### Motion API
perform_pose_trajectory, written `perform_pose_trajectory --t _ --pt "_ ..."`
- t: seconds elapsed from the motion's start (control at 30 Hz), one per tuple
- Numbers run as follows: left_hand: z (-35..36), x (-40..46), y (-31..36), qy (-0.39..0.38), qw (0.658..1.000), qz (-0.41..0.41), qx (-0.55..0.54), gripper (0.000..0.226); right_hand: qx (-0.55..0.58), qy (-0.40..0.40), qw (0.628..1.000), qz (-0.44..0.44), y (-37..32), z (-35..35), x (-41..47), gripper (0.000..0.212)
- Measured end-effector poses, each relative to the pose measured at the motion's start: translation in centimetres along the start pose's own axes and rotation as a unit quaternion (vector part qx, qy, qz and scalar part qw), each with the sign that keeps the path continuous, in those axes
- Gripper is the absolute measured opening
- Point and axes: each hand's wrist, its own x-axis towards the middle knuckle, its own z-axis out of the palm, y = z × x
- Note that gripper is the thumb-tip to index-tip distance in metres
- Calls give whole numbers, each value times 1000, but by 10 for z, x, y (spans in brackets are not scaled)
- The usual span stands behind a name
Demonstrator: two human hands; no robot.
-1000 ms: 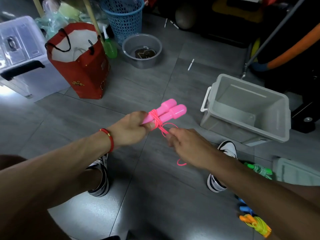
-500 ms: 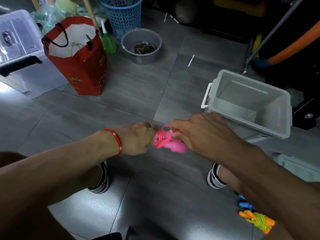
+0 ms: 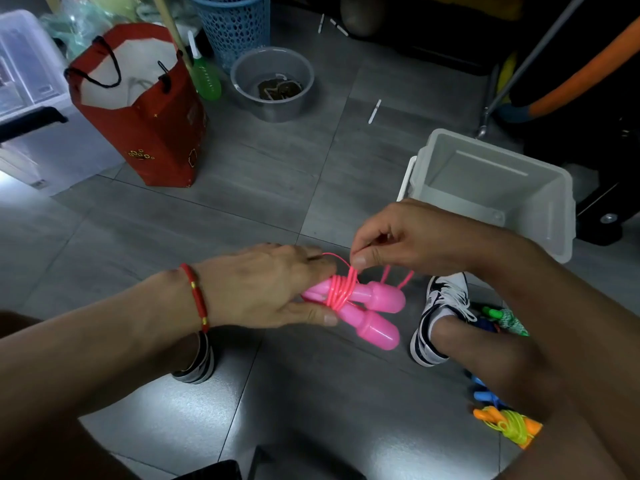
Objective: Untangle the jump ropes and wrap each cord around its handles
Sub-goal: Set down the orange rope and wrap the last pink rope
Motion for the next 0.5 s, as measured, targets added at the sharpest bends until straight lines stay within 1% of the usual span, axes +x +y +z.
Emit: perform_pose_trajectory --t 0.03,0.1,0.17,0.2,0.23,0.27,0.3,0.33,0.37,0.43,0.5 --pt "-3 0 2 5 999 18 -34 25 39 -11 999 -3 2 0 1 11" --pt "-8 -1 5 13 992 31 -119 23 151 -26 988 -14 9 0 2 12" --pt "-11 -5 5 35 982 5 -184 26 235 -28 971 -21 16 4 1 13" --pt "-11 -6 5 43 968 -26 -247 28 265 -24 964 -26 19 10 1 10" --pt "-11 -7 6 55 934 -63 -346 31 294 -11 955 -31 22 17 1 9" --pt "-11 -5 7 74 881 -103 -456 33 320 7 947 -32 23 26 2 10" --pt "-9 -3 4 99 832 -148 -526 37 342 21 939 -29 23 36 3 12" --pt "-6 -1 -1 127 800 -186 -556 44 359 27 933 -24 21 45 3 18" --pt "-3 1 -6 149 785 -215 -562 50 361 27 932 -16 18 52 4 25" --pt "1 4 -14 178 773 -252 -554 59 316 52 947 2 7 59 6 27" --pt "6 5 -18 186 774 -270 -542 53 239 95 966 6 -2 61 8 27"
